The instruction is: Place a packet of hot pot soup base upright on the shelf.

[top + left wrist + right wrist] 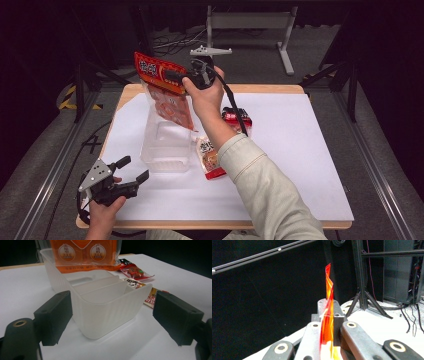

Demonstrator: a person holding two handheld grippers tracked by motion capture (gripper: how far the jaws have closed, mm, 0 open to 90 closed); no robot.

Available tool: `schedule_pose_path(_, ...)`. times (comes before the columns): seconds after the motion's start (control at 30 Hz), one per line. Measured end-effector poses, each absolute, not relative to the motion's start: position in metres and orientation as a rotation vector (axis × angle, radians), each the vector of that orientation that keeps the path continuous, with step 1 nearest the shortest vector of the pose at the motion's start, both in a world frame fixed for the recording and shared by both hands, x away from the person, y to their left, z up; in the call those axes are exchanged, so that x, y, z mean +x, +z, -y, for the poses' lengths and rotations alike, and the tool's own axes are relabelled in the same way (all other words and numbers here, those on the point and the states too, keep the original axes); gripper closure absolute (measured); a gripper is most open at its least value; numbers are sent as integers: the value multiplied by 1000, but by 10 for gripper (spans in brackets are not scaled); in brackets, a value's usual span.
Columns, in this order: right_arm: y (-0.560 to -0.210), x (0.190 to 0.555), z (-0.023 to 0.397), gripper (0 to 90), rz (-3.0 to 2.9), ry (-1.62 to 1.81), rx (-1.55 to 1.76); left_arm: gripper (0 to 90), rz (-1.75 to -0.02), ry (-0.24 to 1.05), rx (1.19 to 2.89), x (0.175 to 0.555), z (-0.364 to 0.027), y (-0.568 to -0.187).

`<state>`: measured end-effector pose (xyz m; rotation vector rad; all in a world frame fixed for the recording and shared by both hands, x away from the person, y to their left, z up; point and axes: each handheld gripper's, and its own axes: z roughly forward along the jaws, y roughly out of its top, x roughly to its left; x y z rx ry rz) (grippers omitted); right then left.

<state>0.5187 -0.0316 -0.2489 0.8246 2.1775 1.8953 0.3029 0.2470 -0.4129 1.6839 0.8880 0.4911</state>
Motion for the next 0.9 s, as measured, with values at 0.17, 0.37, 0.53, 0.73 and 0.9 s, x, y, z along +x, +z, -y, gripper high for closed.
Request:
schedule_pose_path(0.17,-253,520,26,900,-2178,1907,847,169,-888,495,1681,302,-247,-412)
schedule_pose_path(0.37,-258,522,24,900,-2159,1955,898,168,-889,497,1677,301,-248,-412)
schedule_pose_path(0.53,-259,522,21,900,-2149,1986,915,169,-888,497,1677,301,-248,-412)
schedule_pose_path(0.73,-260,522,18,900,-2140,2019,933,168,-885,498,1677,301,-248,-412)
schedule_pose_path(0.9,-262,520,15,900,-2132,2073,966,168,-884,498,1677,301,-248,-412)
